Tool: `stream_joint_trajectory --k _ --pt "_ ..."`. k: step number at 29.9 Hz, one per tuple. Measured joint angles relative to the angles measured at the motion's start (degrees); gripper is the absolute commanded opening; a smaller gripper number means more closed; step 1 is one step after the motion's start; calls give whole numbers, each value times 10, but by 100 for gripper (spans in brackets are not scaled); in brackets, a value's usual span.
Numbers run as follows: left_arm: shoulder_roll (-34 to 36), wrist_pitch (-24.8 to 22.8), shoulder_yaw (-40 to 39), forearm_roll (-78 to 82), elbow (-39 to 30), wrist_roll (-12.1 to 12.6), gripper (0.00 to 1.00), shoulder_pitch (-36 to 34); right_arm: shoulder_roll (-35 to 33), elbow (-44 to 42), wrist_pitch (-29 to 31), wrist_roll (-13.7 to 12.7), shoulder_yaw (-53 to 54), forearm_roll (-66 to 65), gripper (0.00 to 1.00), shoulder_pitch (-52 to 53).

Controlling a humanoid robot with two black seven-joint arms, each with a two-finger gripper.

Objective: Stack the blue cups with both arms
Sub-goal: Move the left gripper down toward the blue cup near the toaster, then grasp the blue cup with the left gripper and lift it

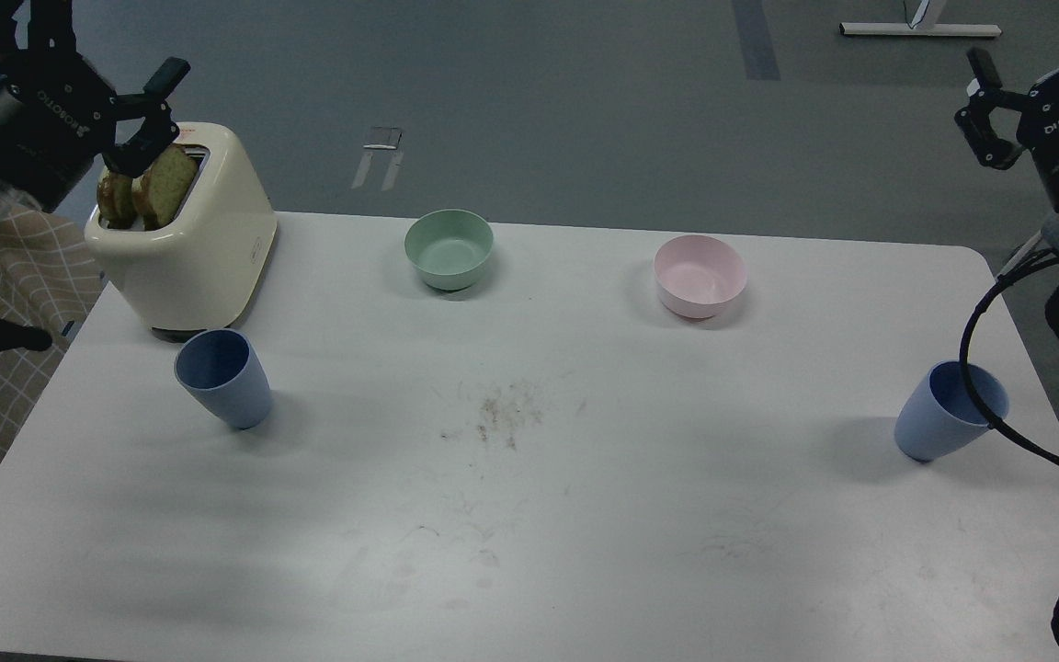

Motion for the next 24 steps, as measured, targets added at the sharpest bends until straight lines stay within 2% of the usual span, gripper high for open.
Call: stream_joint_trajectory --k 4,7,9,12,19,24 --pt "31 7 -48 84 -100 -7 85 90 -6 0 19 0 18 0 100 -16" --pt "45 5 -89 236 -150 -29 85 157 -16 0 30 1 35 0 100 -27" --pt "57 4 -97 337 -166 -43 85 176 -20 0 32 1 45 0 100 -34" --pt "71 4 -98 482 -171 -54 85 190 -31 0 32 1 58 0 100 -42" --pt "105 4 -82 716 -161 -51 84 197 -40 0 32 1 75 1 100 -53" --pt "124 5 -53 791 -120 -50 69 193 -40 0 32 1 78 3 100 -58"
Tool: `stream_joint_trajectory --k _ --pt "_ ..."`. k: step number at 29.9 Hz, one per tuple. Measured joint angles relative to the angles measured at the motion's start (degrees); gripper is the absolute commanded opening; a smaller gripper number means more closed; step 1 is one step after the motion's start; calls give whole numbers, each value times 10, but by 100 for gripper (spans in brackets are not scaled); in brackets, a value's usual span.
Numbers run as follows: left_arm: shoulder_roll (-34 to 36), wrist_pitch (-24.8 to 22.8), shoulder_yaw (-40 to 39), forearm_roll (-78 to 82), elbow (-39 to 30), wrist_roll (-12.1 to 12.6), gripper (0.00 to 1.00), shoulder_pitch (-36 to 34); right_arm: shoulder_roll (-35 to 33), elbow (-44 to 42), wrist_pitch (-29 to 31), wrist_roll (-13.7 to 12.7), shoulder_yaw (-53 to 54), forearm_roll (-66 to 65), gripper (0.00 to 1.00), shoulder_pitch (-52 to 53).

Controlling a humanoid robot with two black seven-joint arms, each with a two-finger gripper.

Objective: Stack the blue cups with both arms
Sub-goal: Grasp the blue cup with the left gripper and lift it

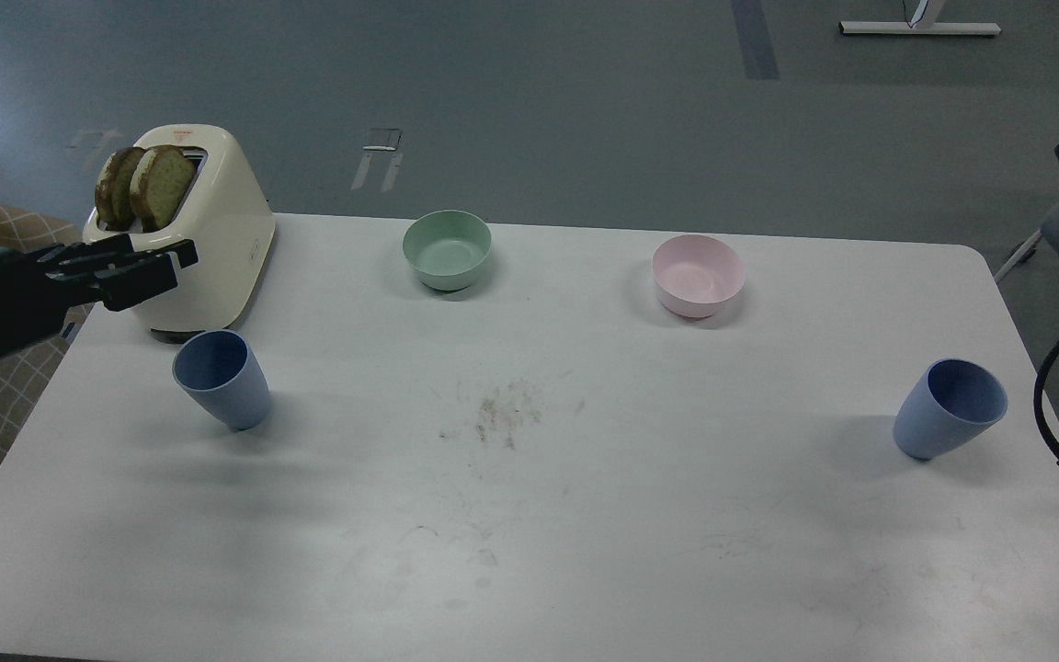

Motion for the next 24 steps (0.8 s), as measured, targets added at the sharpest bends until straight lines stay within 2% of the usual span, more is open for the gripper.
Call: stream_joint_trajectory --k 7,11,18,22,23,24 --pt "0 4 57 11 41 -6 68 0 0 1 0 0 0 11 100 -8" --pt "-17 5 72 12 50 -7 64 -1 1 1 0 0 0 13 100 -8" --pt "-42 7 105 12 91 -6 63 -14 0 1 0 0 0 13 100 -15" --pt "-55 19 116 12 109 -7 44 -20 0 2 0 0 2 13 100 -20" --pt "-58 20 117 12 111 -7 37 -20 0 2 0 0 2 13 100 -21" --pt "-60 21 117 12 112 -7 34 -20 0 2 0 0 2 13 100 -22"
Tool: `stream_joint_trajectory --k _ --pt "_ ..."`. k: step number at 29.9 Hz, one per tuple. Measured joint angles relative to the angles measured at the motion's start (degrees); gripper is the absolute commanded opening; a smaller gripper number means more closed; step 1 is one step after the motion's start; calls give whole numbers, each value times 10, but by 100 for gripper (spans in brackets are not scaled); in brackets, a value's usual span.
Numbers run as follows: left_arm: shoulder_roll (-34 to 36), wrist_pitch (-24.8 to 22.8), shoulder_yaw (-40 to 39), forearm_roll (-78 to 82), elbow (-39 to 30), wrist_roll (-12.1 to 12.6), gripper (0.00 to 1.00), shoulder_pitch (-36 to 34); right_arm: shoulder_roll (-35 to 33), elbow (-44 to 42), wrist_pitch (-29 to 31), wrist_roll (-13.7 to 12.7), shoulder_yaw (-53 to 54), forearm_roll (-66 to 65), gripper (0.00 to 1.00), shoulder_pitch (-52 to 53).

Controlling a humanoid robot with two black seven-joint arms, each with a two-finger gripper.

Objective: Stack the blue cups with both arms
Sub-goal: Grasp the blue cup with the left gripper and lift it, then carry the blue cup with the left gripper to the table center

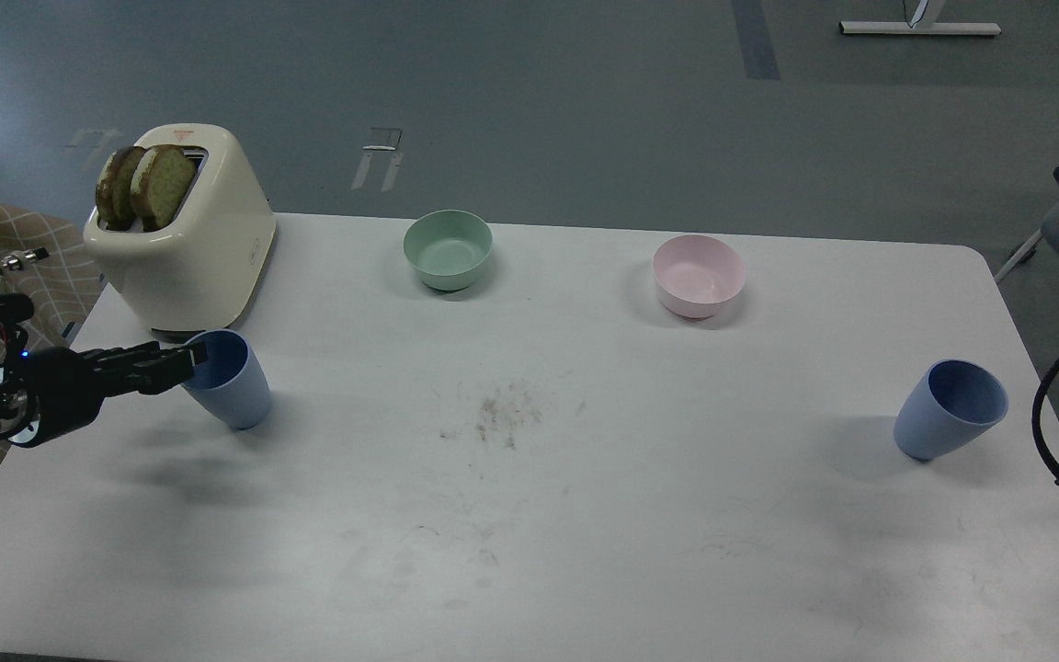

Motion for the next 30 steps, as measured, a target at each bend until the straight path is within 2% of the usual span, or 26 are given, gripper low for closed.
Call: stream_joint_trajectory --k 3,4,5,6,21,26,30 --pt "-3 1 1 0 1 -1 17 -1 0 0 0 0 1 0 100 0" --pt "-4 1 3 0 1 -1 7 -1 0 0 0 0 1 0 100 0" --pt "-4 1 6 0 1 -1 7 -2 0 0 0 0 1 0 100 -1" --pt "-5 1 9 0 1 -1 0 -5 0 0 0 0 1 0 100 -1" --pt "4 0 33 0 -16 -2 0 -47 0 0 0 0 3 0 100 -10" --pt "30 -31 58 1 -83 -3 0 -122 0 0 0 0 3 0 100 -14" --pt "28 -48 146 28 -136 6 0 -214 0 0 0 0 4 0 100 -24"
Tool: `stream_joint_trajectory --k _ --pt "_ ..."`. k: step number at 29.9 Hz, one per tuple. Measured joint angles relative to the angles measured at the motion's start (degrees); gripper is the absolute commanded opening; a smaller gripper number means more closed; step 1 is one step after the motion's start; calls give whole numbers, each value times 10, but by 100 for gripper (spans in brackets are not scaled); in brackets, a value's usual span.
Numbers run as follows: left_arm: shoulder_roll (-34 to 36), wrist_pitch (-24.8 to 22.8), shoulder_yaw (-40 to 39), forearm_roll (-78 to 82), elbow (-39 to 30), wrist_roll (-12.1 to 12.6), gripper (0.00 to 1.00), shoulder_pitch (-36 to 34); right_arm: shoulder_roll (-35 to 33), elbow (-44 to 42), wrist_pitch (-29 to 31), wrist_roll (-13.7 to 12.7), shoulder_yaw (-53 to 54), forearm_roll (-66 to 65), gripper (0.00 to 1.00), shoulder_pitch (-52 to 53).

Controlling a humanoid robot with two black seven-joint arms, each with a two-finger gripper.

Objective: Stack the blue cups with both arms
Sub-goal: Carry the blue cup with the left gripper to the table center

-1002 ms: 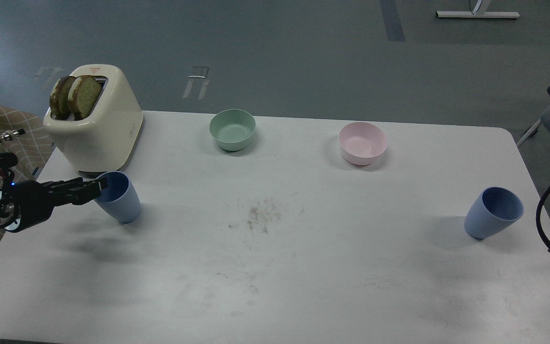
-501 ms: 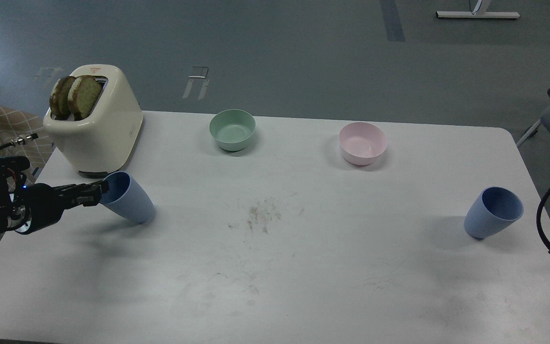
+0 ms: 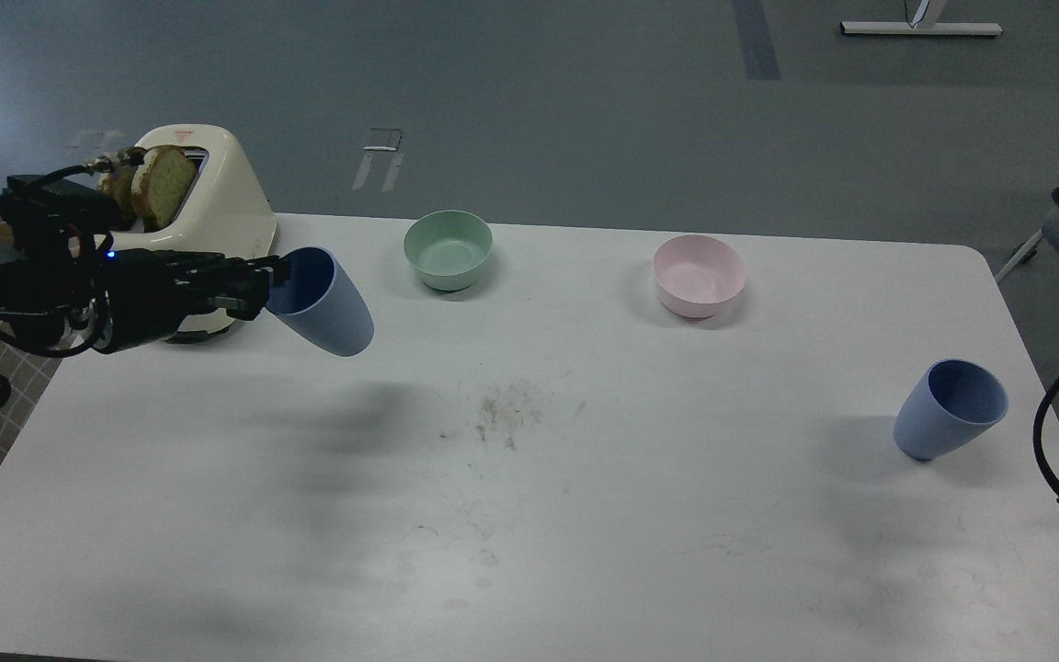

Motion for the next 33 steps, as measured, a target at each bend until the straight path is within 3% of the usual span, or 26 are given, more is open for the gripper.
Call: stream_joint_trajectory --k 7,11,20,29,30,31,33 --pt "-101 -2 201 72 -2 4 0 -175 0 0 0 6 6 0 100 -8" --pt "-178 -2 271 87 30 5 0 -227 0 0 0 6 15 0 100 -9" --pt "-316 -2 343 146 119 7 0 -250 0 18 0 6 20 0 100 -13" --pt "-342 -1 348 147 159 7 1 -251 0 19 0 6 23 0 100 -16" --pt "-342 -1 348 147 161 7 7 -252 0 19 0 6 23 0 100 -16" --pt "-342 -1 348 147 163 7 29 -253 0 19 0 6 23 0 100 -16" --pt "-342 -1 349 147 164 7 50 -256 0 19 0 6 23 0 100 -16"
